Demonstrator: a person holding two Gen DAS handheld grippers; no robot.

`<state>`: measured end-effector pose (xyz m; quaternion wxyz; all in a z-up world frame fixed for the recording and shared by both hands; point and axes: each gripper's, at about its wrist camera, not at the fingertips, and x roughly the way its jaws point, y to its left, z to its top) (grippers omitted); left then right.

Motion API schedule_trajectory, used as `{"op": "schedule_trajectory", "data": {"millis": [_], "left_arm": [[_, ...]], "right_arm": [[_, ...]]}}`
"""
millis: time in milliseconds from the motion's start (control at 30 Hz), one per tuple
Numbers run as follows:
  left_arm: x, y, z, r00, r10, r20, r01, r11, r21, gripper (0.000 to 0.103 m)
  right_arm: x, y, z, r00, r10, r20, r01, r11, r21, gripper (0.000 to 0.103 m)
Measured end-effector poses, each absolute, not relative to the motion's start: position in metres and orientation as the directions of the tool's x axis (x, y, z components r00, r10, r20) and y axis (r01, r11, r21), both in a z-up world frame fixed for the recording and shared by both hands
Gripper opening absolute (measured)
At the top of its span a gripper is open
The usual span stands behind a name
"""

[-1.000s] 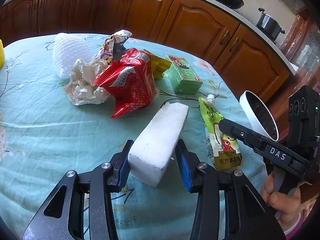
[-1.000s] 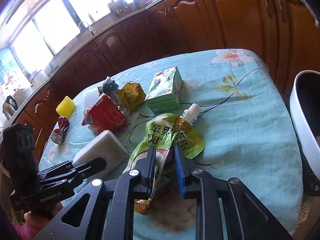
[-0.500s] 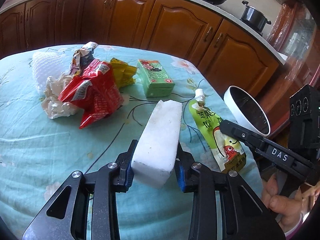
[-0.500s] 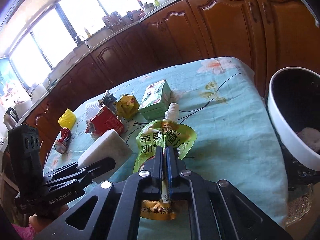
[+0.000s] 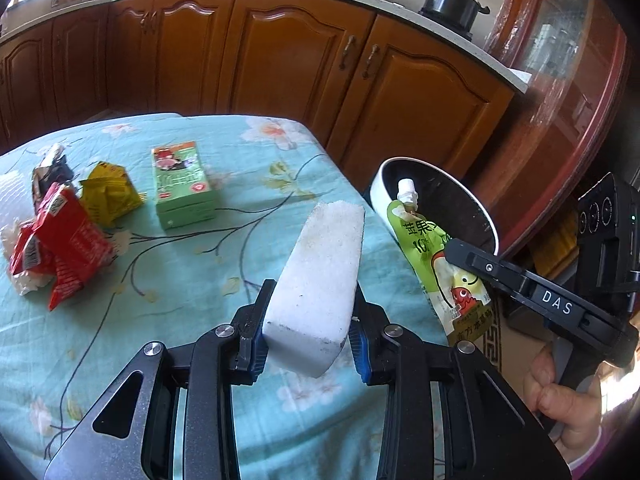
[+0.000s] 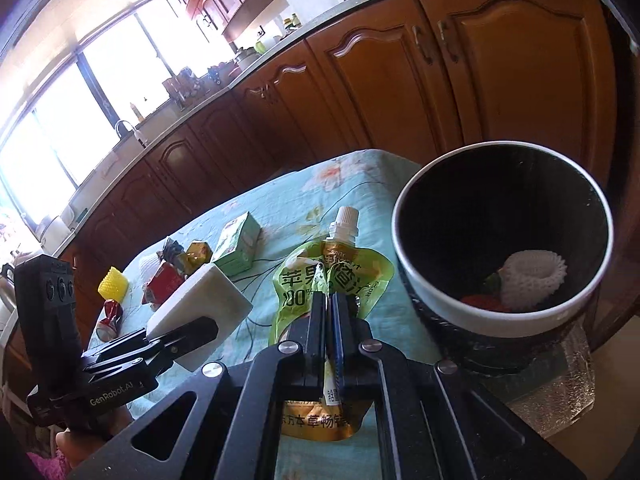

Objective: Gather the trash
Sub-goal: 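Carry the foam block and juice pouch over the trash bin with both grippers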

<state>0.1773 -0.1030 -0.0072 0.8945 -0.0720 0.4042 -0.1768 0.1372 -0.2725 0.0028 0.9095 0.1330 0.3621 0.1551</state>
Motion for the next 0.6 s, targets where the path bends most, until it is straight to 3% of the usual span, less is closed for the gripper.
{"op": "schedule_trajectory", "data": {"millis": [600], "left_arm": [[0.230, -0.215, 0.008, 0.536, -0.441, -0.720, 0.415, 0.880, -0.230, 0.032]], "right_arm": [[0.165, -0.376, 0.024, 0.765, 0.215, -0.607, -0.010, 0.946, 0.323, 0.003]]}}
